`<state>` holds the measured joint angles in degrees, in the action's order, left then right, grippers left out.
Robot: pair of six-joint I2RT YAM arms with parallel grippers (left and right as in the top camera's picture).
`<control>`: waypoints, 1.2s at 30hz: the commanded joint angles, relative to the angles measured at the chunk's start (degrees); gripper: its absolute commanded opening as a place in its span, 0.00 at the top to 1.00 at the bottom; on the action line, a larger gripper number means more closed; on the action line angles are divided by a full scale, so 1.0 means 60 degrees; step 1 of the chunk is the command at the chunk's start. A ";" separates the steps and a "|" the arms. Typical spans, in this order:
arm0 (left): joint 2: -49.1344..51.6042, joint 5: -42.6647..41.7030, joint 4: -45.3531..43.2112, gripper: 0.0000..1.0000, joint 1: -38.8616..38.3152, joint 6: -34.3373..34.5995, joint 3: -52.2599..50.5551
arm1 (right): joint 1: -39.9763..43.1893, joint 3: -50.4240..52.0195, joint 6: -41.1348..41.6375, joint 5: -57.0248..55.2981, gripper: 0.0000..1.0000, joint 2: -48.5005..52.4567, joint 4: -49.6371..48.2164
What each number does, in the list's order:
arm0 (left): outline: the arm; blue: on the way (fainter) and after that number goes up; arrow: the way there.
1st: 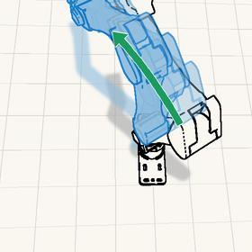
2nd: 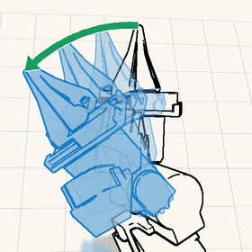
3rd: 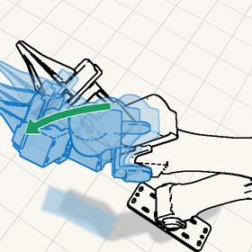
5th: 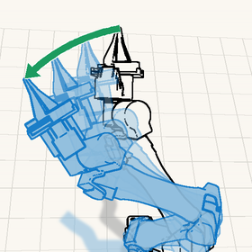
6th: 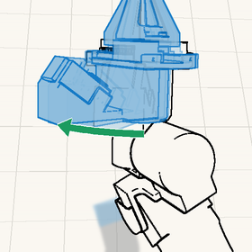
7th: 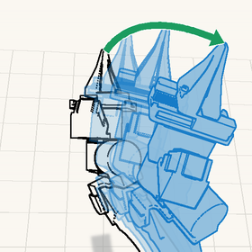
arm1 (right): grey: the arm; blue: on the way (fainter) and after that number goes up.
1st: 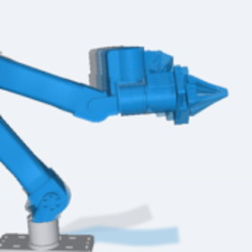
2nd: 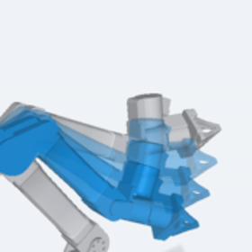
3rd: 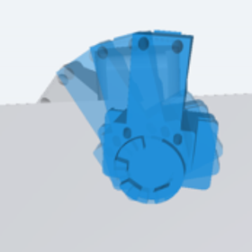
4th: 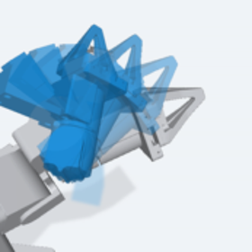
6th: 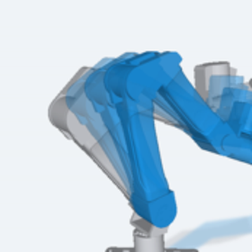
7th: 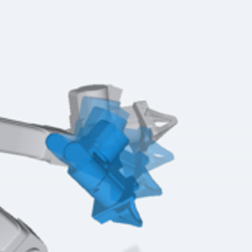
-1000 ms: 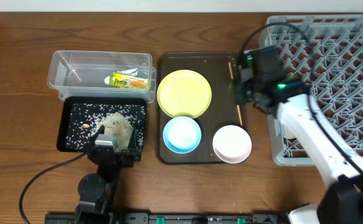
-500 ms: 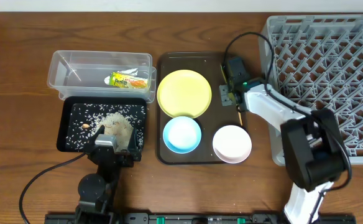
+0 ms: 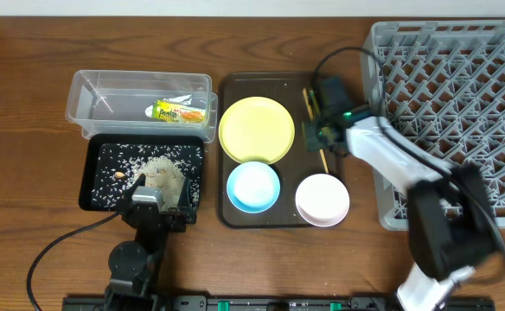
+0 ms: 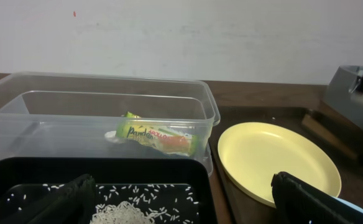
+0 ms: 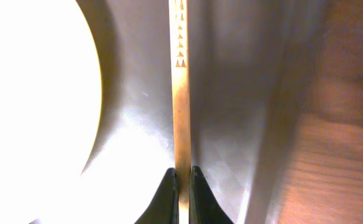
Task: Sort waste into correct bins and load items into the dishwasher rack
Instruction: 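Grasp the second wooden chopstick on the brown tray with the right gripper, then place the second chopstick upright in the grey rack, then reach the right gripper to the pink bowl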
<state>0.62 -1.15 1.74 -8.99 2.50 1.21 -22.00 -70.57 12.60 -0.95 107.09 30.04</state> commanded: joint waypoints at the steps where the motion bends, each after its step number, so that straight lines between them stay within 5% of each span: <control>1: -0.0066 0.0080 0.0379 0.08 0.0051 -0.0164 -0.0164 | 0.0692 -0.0262 -0.0266 0.0295 0.99 -0.2029 0.0200; 9: -0.0066 0.0080 0.0379 0.08 0.0051 -0.0168 -0.0164 | 0.3002 -0.0259 -0.1432 0.0284 0.99 -0.3792 0.0299; 20: -0.0066 0.0080 0.0379 0.08 0.0051 -0.0164 -0.0164 | 0.3778 -0.0255 -0.2579 0.0310 0.97 -0.1785 -0.1319; 22: -0.0066 0.0080 0.0375 0.08 0.0051 -0.0164 -0.0164 | 0.3774 -0.0259 -0.2361 0.0328 0.67 -0.1749 -0.1512; 27: -0.0066 0.0080 0.0375 0.08 0.0051 -0.0164 -0.0164 | 0.3665 -0.0295 -0.1592 0.1435 0.44 -0.2605 -0.0911; 36: -0.0066 0.0080 0.0375 0.08 0.0051 -0.0168 -0.0164 | 0.2973 -0.0291 -0.0911 0.4444 0.41 -0.5592 0.2954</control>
<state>0.62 -1.17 1.80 -8.99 2.50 1.21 -2.02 -72.05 4.14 18.87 77.38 43.83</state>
